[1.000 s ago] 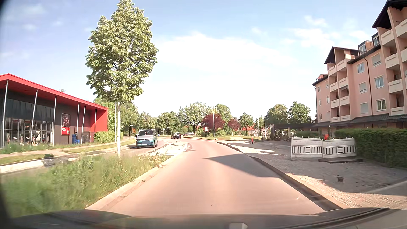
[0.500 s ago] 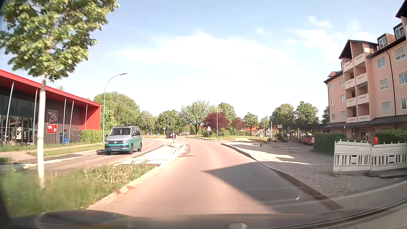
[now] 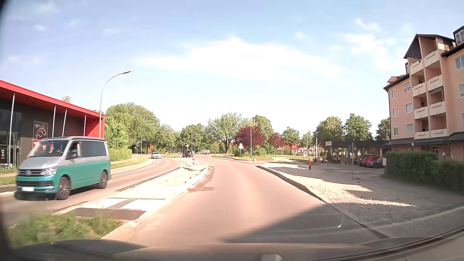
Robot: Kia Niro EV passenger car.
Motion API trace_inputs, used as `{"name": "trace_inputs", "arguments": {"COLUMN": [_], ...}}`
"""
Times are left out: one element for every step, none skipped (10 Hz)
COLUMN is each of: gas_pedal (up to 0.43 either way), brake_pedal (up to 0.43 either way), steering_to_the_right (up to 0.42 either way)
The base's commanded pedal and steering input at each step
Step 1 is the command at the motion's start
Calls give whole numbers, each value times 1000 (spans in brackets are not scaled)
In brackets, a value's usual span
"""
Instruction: Follow the waypoints while adhering to traffic rules and regulations
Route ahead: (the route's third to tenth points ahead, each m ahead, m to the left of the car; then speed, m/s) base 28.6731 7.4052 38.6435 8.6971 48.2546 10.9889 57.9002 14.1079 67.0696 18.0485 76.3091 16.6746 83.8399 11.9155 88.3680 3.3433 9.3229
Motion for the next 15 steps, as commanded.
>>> {"name": "trace_inputs", "arguments": {"gas_pedal": [87, 87, 87, 87, 87, 67, 59, 59, 47, 28, 20, 20, 0, 0, 0], "brake_pedal": [0, 0, 0, 0, 0, 0, 0, 0, 0, 0, 0, 0, 0, 0, 0], "steering_to_the_right": [-12, -13, -14, -15, -16, -17, -17, -17, -17, -17, -17, -17, -17, -17, -18]}}
